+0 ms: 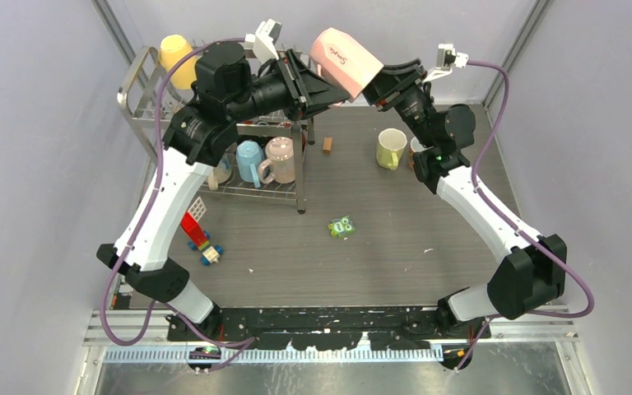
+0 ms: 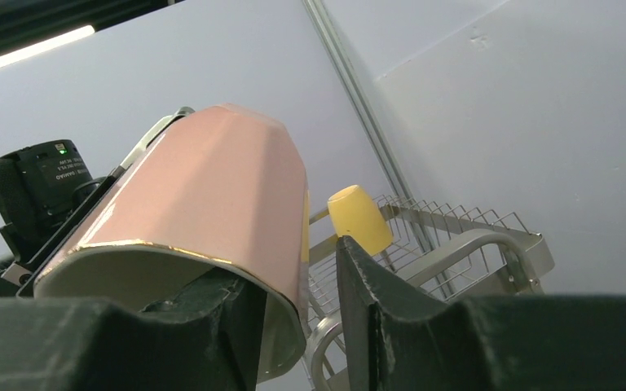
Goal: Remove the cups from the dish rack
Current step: Place the cup at the center of the board.
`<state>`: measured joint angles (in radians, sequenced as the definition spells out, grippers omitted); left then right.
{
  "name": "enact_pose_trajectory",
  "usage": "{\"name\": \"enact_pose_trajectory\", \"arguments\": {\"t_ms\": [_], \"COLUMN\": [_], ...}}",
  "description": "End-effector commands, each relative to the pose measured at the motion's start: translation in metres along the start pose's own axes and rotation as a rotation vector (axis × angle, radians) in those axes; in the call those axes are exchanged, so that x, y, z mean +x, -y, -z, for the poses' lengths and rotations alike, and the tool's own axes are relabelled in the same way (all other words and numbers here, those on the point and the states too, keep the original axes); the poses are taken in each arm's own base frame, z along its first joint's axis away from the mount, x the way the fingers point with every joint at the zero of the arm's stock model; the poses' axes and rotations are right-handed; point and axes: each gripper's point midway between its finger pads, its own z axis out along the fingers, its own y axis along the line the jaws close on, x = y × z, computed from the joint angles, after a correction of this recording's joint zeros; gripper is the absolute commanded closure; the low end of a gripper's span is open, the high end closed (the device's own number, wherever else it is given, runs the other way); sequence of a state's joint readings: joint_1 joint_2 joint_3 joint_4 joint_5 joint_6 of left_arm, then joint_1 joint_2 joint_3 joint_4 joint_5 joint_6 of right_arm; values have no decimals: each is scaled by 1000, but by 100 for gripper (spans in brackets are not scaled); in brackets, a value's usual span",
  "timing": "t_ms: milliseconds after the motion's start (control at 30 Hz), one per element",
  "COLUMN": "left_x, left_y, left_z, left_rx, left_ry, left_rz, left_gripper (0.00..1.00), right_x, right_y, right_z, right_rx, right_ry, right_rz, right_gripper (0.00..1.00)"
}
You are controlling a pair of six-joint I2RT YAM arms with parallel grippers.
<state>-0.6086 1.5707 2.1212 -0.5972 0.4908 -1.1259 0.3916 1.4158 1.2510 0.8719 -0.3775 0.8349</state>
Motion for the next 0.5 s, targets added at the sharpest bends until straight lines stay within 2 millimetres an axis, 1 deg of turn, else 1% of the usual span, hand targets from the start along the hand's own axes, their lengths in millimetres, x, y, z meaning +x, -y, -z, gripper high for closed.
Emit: {"name": "enact_pose_trajectory", "arguments": {"t_ms": [0,133,300,400,433,467], "left_x": [-11,-11,-11,-11,-12,-12], "left_y": [63,59,53,46,43,41], "left_z": [18,15,10,7,4,3], "left_rx": [222,215,202,181,175,169], "left_ry": [57,48,44,50,49,48], "left_rz": [-85,-68,-50,-45,-41,-40], "left_gripper": [100,100,100,100,97,90], "right_x": [-24,-24,-25,-25,-26,-25], "right_y": [-32,-32,-32,-31,-31,-30], "right_z": [2,5,9,12,12,13], "right_rx": [-67,-54,-30,-14,-9,-1], "right_ry": [53,49,46,44,47,46], "right_rz": [44,45,45,39,36,32], "right_gripper": [62,75,98,99,99,99]}}
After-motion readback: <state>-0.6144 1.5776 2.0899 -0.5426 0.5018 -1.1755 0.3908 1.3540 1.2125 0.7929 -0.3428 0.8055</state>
